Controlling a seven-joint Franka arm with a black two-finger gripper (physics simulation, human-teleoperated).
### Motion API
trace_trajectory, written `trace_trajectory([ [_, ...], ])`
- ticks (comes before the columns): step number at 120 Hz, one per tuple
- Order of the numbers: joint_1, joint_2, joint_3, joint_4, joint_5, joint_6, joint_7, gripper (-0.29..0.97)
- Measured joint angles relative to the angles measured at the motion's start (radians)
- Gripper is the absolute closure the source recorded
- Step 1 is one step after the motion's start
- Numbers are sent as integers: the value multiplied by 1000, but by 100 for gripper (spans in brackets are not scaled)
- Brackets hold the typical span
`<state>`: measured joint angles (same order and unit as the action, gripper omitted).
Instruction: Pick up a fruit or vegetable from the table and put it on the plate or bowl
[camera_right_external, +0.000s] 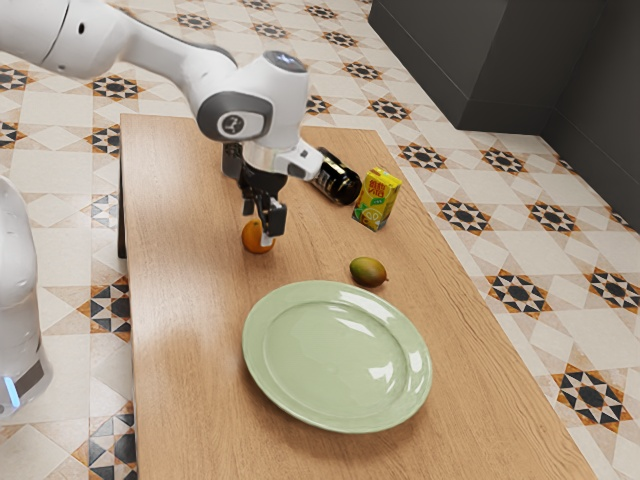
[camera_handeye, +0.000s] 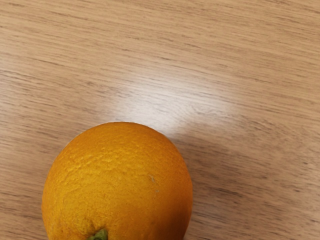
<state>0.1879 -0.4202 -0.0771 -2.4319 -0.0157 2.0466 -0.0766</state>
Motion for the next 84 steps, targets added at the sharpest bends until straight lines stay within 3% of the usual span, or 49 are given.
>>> trace_trajectory([
  [84,16,63,-1,-8,11,74,-22,0],
])
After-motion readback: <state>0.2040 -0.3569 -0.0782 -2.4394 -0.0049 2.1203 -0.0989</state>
